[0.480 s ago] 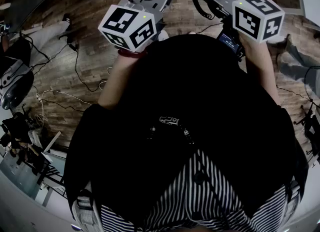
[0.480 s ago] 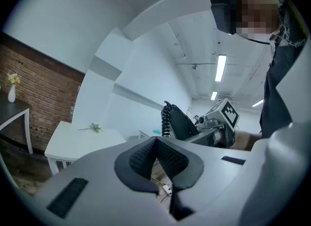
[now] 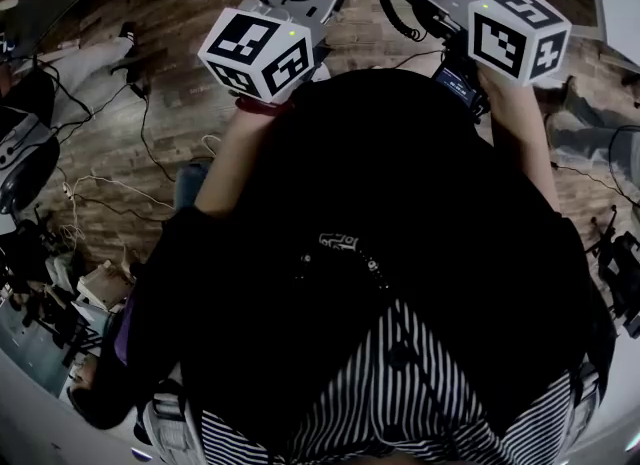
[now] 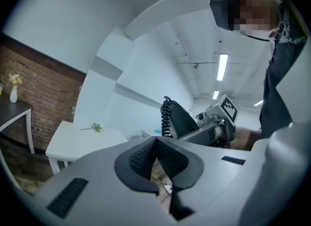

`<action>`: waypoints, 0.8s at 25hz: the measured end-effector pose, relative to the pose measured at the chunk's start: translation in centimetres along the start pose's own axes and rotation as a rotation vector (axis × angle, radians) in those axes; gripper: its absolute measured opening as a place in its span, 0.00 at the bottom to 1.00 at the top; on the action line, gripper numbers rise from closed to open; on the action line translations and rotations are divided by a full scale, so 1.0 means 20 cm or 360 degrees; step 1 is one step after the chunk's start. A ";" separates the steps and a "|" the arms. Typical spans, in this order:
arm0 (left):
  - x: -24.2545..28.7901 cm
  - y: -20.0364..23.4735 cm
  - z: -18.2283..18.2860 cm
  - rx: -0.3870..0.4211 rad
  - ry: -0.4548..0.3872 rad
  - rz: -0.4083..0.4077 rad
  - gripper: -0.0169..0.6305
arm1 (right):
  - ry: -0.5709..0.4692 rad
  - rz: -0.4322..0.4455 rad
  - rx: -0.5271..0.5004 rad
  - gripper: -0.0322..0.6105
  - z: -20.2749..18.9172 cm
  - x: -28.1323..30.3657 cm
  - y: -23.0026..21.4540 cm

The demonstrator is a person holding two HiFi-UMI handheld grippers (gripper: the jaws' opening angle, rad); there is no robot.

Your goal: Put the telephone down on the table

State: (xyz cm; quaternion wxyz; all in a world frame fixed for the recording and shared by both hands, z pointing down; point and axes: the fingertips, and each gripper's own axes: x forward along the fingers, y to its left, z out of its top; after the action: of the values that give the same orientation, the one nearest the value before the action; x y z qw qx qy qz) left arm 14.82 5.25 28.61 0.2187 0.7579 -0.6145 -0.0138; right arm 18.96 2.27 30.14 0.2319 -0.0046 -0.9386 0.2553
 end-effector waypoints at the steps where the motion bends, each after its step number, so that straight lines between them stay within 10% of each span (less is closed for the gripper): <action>1: 0.00 0.00 0.00 0.0000 0.0003 -0.0003 0.03 | -0.0002 0.0009 0.0020 0.47 0.00 0.00 0.00; 20: 0.36 -0.21 -0.09 0.0005 0.0042 -0.0015 0.03 | -0.0044 0.0055 0.0089 0.47 -0.03 -0.24 -0.31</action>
State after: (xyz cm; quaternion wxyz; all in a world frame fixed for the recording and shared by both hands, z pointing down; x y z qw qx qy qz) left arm 21.07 -0.29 30.56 0.2257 0.7611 -0.6081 -0.0038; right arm 24.21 -3.46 31.39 0.2144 -0.0108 -0.9341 0.2853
